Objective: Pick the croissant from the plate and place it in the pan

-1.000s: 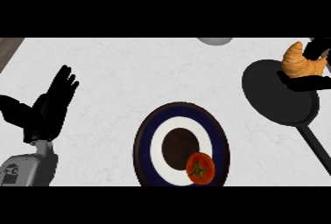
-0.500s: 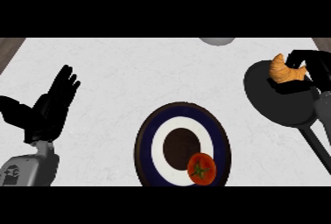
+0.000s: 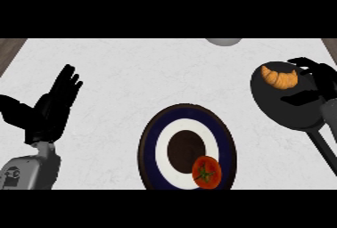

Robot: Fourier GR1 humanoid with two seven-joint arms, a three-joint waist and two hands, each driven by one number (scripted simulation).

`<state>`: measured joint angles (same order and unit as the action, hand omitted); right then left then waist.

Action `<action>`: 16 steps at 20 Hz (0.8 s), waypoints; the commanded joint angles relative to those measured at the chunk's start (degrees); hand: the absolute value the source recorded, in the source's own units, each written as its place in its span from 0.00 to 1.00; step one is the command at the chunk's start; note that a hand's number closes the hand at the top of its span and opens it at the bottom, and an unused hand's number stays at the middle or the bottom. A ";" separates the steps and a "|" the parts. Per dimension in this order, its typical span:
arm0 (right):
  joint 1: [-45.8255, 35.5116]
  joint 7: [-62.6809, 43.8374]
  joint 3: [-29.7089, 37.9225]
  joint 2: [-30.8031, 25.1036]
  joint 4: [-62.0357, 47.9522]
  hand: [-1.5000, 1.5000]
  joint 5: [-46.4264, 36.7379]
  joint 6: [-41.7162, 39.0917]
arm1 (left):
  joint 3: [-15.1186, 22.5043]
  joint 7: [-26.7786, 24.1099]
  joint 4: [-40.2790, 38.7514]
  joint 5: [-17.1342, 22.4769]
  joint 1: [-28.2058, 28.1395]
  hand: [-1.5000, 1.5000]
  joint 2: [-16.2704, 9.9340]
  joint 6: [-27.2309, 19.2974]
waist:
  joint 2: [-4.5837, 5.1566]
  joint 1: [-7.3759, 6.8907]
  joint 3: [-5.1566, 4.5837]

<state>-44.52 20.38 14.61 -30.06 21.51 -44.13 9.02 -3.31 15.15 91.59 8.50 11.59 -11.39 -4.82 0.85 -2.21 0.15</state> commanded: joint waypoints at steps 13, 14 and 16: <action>3.13 16.49 20.84 -13.33 -8.09 0.00 22.97 -23.33 | -2.23 -2.66 -1.21 0.96 -2.13 0.50 -1.34 2.46 | -0.34 1.40 0.00; 5.23 19.60 22.02 -15.43 -8.47 0.00 24.30 -27.33 | -1.33 -3.84 -2.27 -0.03 -1.48 0.50 0.67 0.80 | -0.26 1.96 0.04; 8.26 22.84 22.85 -18.33 -9.55 0.00 25.44 -33.64 | -1.03 -2.58 -1.10 -0.21 -2.52 0.50 -0.05 1.27 | -0.35 1.74 0.09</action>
<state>-40.88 37.92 34.58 -43.52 13.87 -22.09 -15.00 -4.07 12.91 90.02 8.03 10.36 -11.08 -4.22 0.58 -0.62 0.19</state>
